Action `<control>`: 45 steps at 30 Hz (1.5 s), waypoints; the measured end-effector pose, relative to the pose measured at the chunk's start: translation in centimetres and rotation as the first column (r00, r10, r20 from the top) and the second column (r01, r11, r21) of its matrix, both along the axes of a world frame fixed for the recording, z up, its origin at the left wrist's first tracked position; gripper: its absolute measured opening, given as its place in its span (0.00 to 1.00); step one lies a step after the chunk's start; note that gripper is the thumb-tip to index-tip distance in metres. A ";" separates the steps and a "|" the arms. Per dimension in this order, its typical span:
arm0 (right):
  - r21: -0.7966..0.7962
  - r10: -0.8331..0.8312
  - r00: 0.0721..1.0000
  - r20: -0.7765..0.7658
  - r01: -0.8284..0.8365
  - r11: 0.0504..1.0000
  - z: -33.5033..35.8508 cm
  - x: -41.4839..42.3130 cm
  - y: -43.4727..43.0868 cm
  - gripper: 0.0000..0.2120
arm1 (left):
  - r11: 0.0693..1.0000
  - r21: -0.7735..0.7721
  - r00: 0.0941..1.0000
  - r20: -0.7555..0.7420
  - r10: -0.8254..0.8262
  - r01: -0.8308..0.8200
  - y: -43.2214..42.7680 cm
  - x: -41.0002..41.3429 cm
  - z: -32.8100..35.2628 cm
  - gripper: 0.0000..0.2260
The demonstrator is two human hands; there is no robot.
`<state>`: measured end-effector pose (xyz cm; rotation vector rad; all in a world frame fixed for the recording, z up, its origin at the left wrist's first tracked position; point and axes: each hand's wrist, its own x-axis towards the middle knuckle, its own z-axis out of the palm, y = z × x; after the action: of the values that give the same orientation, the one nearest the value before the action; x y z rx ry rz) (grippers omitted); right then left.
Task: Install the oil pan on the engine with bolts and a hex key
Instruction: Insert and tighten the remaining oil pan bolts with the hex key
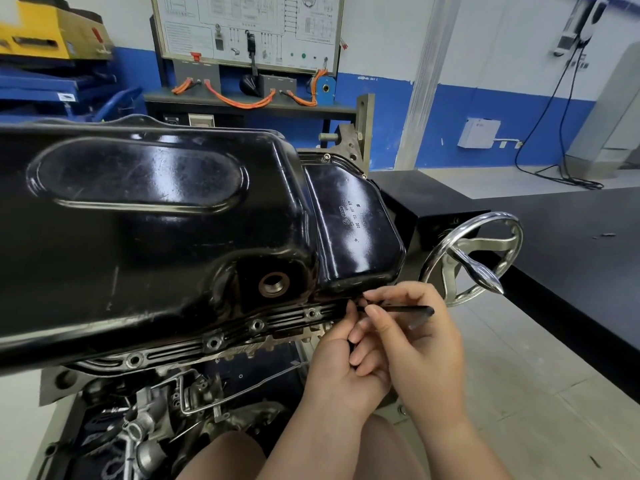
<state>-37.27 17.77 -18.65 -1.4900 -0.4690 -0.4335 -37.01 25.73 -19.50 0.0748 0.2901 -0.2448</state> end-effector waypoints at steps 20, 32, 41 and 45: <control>-0.075 -0.107 0.982 0.157 0.120 0.990 1.9 -1.4 -1.4 0.10 | 1.000 0.006 0.999 -0.030 0.014 -0.014 -0.4 -0.4 0.4 0.06; -0.036 0.037 0.997 0.070 -0.034 0.999 2.0 -1.4 -1.1 0.16 | 1.000 -0.020 1.000 0.007 -0.009 0.009 -0.1 -0.5 -0.2 0.11; 0.089 0.011 1.000 -0.023 -0.009 0.996 1.6 -0.5 -0.9 0.03 | 0.998 -0.054 0.999 0.032 -0.026 0.028 0.0 -0.3 -0.7 0.10; 0.068 0.077 0.997 0.001 -0.076 0.995 1.4 -0.5 -0.6 0.07 | 0.999 -0.032 0.999 0.031 -0.017 0.018 0.1 -0.2 -0.6 0.14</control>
<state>-37.81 17.19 -17.22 -1.4024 -0.5038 -0.3840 -37.21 25.85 -20.13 0.0489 0.2546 -0.2658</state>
